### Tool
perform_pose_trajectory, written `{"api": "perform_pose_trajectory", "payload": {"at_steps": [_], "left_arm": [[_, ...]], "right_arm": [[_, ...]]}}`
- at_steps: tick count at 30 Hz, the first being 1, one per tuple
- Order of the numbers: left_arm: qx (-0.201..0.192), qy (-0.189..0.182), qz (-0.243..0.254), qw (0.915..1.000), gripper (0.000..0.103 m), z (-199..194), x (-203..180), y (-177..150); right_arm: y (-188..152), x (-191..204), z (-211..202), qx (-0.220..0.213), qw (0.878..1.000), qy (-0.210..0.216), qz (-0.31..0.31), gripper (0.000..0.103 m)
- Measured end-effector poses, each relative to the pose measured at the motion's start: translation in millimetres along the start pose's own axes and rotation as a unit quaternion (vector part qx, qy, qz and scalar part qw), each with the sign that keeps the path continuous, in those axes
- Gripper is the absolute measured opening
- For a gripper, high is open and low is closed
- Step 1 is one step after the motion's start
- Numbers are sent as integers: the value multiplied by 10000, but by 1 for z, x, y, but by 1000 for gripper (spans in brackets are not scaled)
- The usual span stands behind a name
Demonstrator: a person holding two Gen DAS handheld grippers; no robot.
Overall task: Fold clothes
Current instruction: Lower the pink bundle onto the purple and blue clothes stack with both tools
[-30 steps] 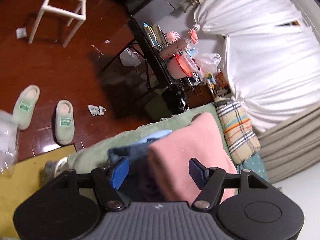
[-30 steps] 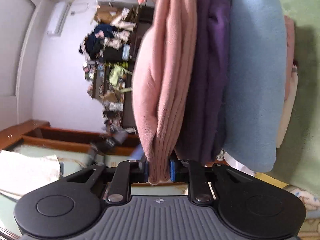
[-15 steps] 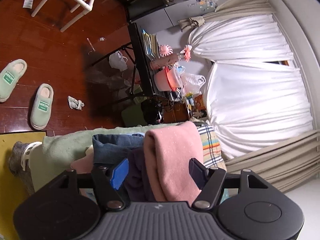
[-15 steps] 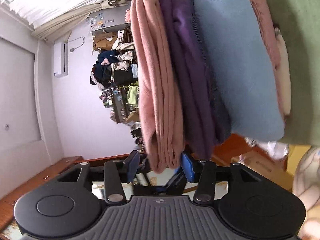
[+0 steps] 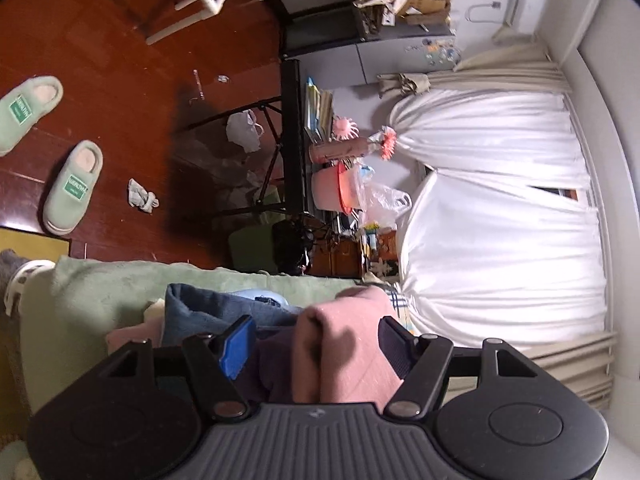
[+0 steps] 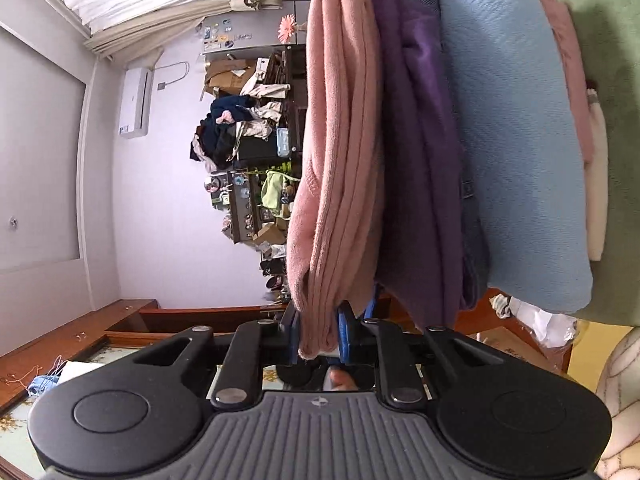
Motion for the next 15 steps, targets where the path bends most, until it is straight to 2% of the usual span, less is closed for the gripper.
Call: {"api": "perform_pose_trajectory", "payload": {"at_steps": [1, 4, 6, 8, 9, 11, 15], "left_arm": [[-11, -69, -20, 10000, 8, 3, -1, -2], [-238, -144, -120, 9995, 7, 1, -5, -3], [-419, -109, 10, 9991, 7, -5, -12, -4], [-418, -61, -154, 9990, 7, -4, -7, -1], [-409, -29, -276, 9988, 7, -2, -3, 0], [-389, 46, -462, 9982, 8, 1, 6, 2], [-343, 69, -510, 9981, 8, 3, 10, 7]], "right_arm": [[0, 0, 0, -2, 10000, 17, 23, 18], [-6, -5, -11, -57, 10000, 25, 30, 18], [-10, -4, -17, -139, 9998, 12, -128, 16], [-14, -2, -22, -225, 9989, -29, -399, 15], [-16, -7, -21, -249, 9980, -201, -539, 15], [-17, -27, -14, -236, 9983, -399, -348, 15], [-27, -36, -23, -257, 9982, -355, -411, 14]]}}
Point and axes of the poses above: each gripper's, at about its wrist camera, not at the fingertips, and z roughly the way its jaws point, x to its left, y to its top, the point moved 9 cm from there along z, roughly the way its jaws point, and after that the axes turned 1 degree about -y, right-handed, at the moved point
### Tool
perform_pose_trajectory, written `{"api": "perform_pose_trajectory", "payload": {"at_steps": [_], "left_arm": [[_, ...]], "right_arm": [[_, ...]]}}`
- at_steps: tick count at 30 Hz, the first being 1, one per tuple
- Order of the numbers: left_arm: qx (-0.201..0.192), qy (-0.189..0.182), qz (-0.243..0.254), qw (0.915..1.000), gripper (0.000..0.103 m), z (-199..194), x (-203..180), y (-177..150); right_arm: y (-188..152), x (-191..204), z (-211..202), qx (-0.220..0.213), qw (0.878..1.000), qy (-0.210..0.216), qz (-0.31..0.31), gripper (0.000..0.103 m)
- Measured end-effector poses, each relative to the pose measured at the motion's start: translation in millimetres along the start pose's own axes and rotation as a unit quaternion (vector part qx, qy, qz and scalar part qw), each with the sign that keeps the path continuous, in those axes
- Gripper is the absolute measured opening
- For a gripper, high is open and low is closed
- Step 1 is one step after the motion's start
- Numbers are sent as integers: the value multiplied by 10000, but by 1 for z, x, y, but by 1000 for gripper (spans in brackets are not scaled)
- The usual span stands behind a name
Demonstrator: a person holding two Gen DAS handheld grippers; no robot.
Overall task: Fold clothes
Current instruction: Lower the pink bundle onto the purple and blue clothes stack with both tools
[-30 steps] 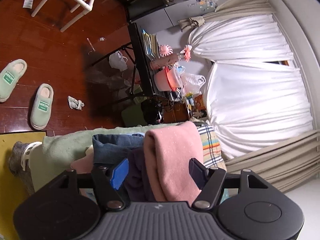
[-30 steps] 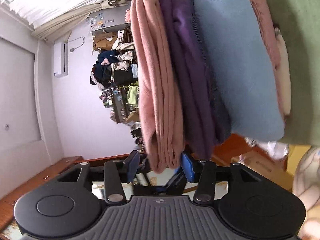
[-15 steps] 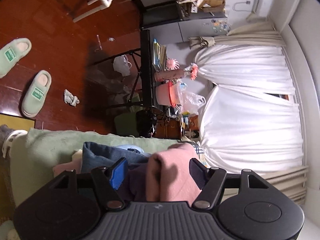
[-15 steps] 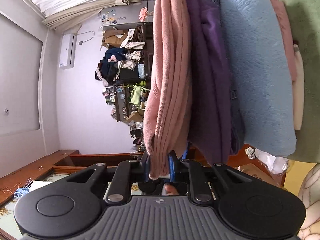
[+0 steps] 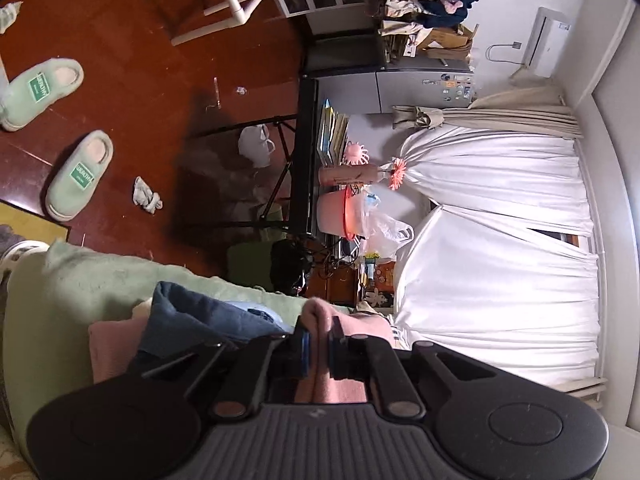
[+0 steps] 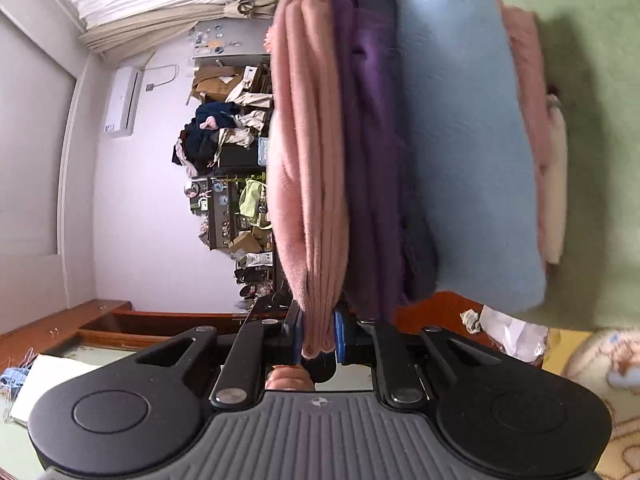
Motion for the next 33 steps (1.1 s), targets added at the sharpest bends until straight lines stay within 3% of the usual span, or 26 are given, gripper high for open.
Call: {"api": "perform_pose_trajectory", "payload": {"at_steps": [6, 8, 11, 13, 15, 16, 20, 24, 28, 31, 33], "left_arm": [[-5, 157, 198, 9997, 9, 1, -8, 6], [-283, 227, 333, 9988, 10, -11, -12, 15], [-755, 345, 556, 9950, 17, -33, -20, 31], [-649, 385, 975, 9924, 33, -44, -31, 20], [-484, 419, 1430, 9877, 44, -55, -43, 6], [-289, 385, 1509, 9874, 46, -56, -46, -8], [592, 190, 1362, 9887, 53, -48, -36, -72], [966, 166, 1329, 9863, 54, -33, -28, -117], [774, 93, 1457, 9863, 70, -26, -34, -130], [681, 27, 1356, 9884, 71, -24, -34, -131], [639, 50, 1301, 9894, 70, -24, -34, -131]], "right_arm": [[-4, 3, -5, -22, 9994, -45, -330, 17], [-3, 4, -8, 7, 9994, -34, -351, 17], [8, 15, -30, -36, 9954, -95, -950, 16], [38, 21, -45, -355, 9933, -152, -1086, 17], [78, 31, -60, -757, 9905, -191, -1128, 28], [96, 34, -61, -867, 9906, -193, -1041, 38], [185, 36, -40, -921, 9921, -410, -742, 40], [204, 31, -1, -463, 9946, -640, -673, 41], [196, 26, 5, -284, 9929, -718, -901, 52], [190, 18, 18, -159, 9916, -846, -969, 55], [190, 18, 20, -208, 9937, -674, -873, 55]]}}
Point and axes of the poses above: each gripper's, at about its wrist camera, not at the fingertips, and z roughly the way its jaws point, x to its left, y to its top, the point moved 9 cm from there along z, roughly the way its jaws point, and after that the axes turned 1 degree about -y, right-handed, at the moved point
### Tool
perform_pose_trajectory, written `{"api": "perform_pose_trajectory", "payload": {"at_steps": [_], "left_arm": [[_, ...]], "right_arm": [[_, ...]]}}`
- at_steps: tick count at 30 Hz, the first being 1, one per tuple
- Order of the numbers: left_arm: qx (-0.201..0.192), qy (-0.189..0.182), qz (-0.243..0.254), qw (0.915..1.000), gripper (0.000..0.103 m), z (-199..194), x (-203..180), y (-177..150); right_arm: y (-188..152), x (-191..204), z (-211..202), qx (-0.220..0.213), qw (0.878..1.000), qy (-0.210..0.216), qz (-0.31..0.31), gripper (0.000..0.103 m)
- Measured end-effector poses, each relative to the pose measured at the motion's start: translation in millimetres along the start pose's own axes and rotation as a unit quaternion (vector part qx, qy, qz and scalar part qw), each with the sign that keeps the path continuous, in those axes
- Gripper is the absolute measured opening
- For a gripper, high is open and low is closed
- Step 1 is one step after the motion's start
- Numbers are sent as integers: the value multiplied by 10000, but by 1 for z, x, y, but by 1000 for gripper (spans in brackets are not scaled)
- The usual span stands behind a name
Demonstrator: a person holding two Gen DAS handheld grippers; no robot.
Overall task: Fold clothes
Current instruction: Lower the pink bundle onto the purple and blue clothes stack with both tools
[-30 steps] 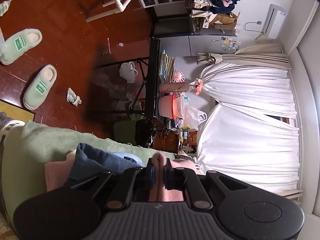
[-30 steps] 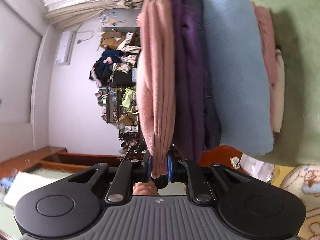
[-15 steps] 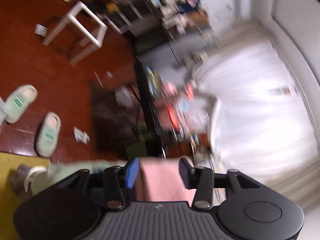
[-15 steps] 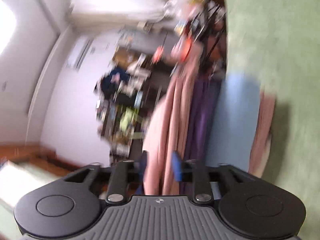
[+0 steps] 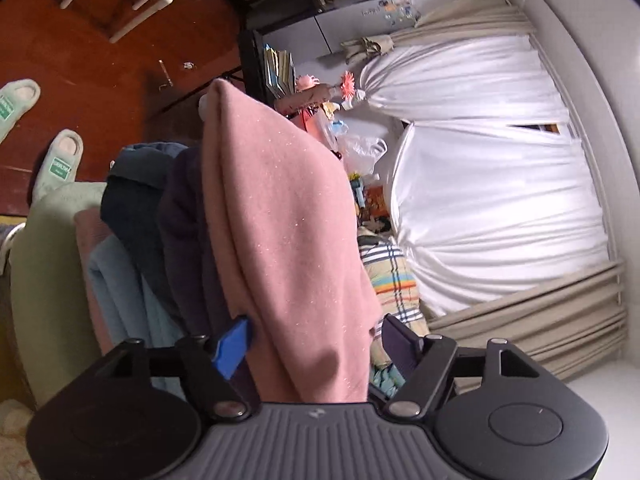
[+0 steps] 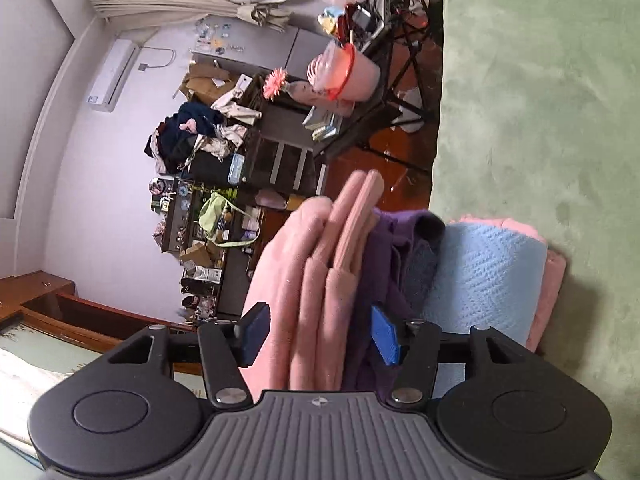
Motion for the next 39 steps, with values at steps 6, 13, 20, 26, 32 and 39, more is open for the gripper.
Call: {"api": "perform_pose_trajectory", "payload": {"at_steps": [6, 13, 20, 26, 32, 39], "left_arm": [[-8, -139, -177, 9997, 70, 0, -2, -4], [257, -222, -422, 9985, 68, 16, 3, -11], [271, -116, -535, 9981, 4, 23, 5, -19], [190, -191, -544, 9982, 3, 10, 0, -13], [379, 194, -865, 9953, 3, 20, 33, -28], [356, 378, -414, 9978, 3, 22, 26, -31]], "right_arm": [[4, 16, -7, -51, 9995, 306, 69, 55], [-5, 8, 12, 249, 9997, -2, 14, 45], [-7, 24, 12, -32, 9993, -123, -362, 10], [-2, 34, 10, -22, 9998, 42, -208, 10], [8, -5, 14, 174, 9995, -272, -60, 12], [15, -15, 5, 226, 9985, 104, 492, 22]]}}
Point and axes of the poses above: each gripper's, at about its wrist camera, not at the fingertips, and z roughly the way its jaws point, x to its left, y to its top, the point moved 9 cm from there along z, roughly the way its jaws point, and after that the axes turned 1 degree about -y, right-handed, at the moved point
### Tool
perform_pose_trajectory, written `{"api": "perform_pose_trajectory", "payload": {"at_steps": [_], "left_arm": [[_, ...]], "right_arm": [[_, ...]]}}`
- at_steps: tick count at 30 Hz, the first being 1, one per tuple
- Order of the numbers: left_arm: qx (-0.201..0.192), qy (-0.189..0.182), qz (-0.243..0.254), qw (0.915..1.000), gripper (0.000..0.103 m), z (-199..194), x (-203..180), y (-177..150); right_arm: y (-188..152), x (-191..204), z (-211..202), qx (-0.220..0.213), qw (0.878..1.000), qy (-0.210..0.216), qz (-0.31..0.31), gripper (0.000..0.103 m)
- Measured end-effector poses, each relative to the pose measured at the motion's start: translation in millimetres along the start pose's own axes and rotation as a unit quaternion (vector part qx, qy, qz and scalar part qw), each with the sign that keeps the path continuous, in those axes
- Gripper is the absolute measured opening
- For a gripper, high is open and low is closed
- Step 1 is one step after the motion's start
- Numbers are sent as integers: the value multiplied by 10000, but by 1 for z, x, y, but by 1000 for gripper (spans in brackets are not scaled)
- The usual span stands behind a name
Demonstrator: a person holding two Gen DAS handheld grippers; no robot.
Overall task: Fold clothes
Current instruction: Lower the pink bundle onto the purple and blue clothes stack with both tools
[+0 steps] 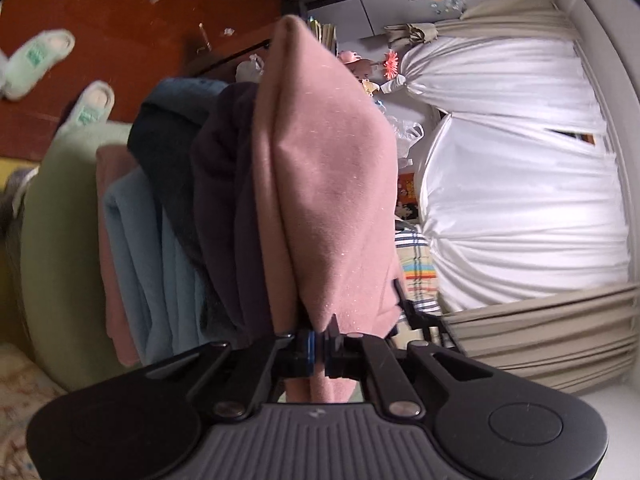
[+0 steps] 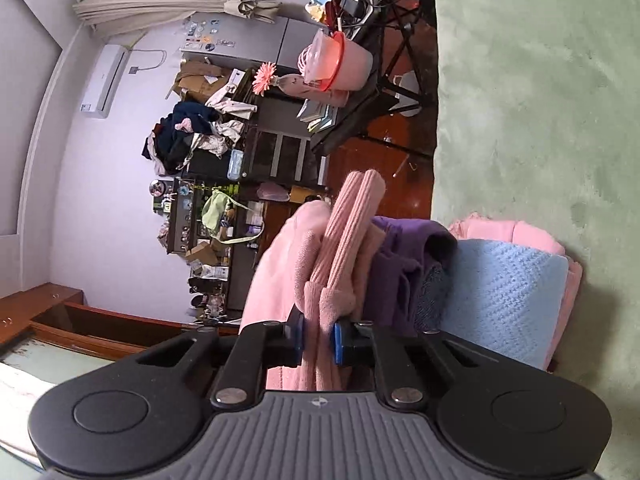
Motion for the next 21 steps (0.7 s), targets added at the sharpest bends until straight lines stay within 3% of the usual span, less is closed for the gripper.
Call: {"api": "perform_pose_trajectory", "payload": {"at_steps": [5, 8, 9, 12, 13, 14, 20, 21], "left_arm": [[-14, 39, 82, 10000, 4, 3, -1, -4], [-13, 155, 168, 9997, 3, 4, -2, -5], [-3, 141, 149, 9998, 4, 3, -1, -6], [7, 108, 123, 9999, 4, 0, -1, -5], [6, 106, 134, 9999, 4, -1, -2, -4], [3, 109, 141, 9998, 4, -2, -2, -4], [28, 56, 65, 10000, 4, 1, -1, -3], [26, 46, 45, 10000, 4, 2, -1, -3]], "right_arm": [[7, -1, 7, -109, 9997, 98, 220, 29], [24, -6, -4, -700, 9933, 378, 839, 48], [29, -8, -6, -771, 9906, 478, 1028, 47], [33, -4, -2, -598, 9956, 170, 697, 44], [33, 0, -1, -558, 9975, 27, 423, 39], [34, 4, -2, -572, 9981, -146, 154, 11], [41, 27, -15, -996, 9823, -845, -1342, 10], [42, 17, -13, -922, 9827, -960, -1292, 11]]}}
Point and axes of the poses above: each gripper's, at about its wrist camera, not at the fingertips, and z roughly the way its jaws point, x to its left, y to its top, the point moved 9 cm from there along z, roughly the way its jaws point, and after that the axes turned 1 degree about -y, right-handed, at the moved point
